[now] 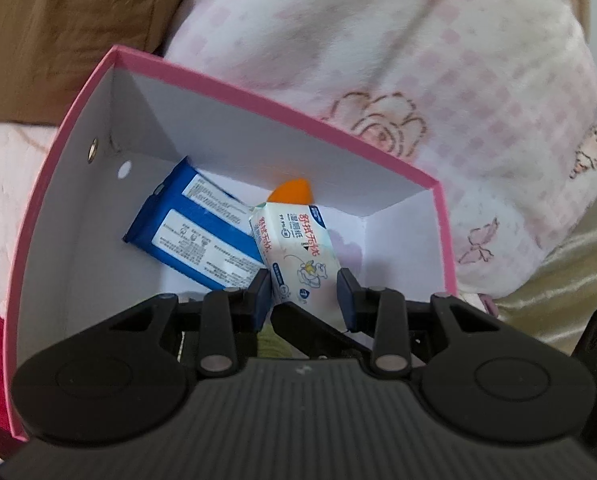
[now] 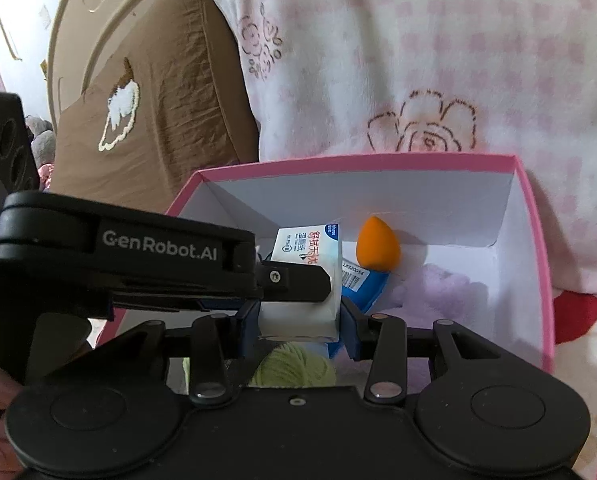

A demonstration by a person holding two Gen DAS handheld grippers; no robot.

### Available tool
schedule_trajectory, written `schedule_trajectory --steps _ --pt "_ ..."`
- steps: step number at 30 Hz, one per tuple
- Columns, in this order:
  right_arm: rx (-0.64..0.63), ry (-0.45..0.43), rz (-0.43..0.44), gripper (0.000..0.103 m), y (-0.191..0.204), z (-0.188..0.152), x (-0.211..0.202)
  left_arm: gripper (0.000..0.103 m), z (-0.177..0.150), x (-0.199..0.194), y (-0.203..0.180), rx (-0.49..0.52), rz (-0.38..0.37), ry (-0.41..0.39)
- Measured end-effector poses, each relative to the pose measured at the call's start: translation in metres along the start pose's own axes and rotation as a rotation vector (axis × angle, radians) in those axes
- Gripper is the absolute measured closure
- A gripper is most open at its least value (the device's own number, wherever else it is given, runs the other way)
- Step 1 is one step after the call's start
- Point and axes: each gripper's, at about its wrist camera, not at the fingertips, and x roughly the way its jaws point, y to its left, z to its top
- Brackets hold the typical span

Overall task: Organize objects
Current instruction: 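Lower the white wet-wipe pack into the pink box with the left gripper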

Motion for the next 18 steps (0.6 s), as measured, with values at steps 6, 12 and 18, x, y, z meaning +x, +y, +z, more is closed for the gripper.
schedule_trajectory --steps 6,12,18 --pt "-0.014 0.056 -0.018 0.056 0.002 0.002 0.017 0.069 -0.002 0.009 0.016 -0.095 -0.009 0.0" --pt "-0.037 0.096 -0.026 0.056 0.006 0.013 0.026 0.069 0.002 0.012 0.021 -0.131 -0.001 0.007" --pt "-0.011 0.11 -0.017 0.056 -0.006 0.009 0.035 0.07 0.003 0.024 0.027 -0.203 0.002 0.039"
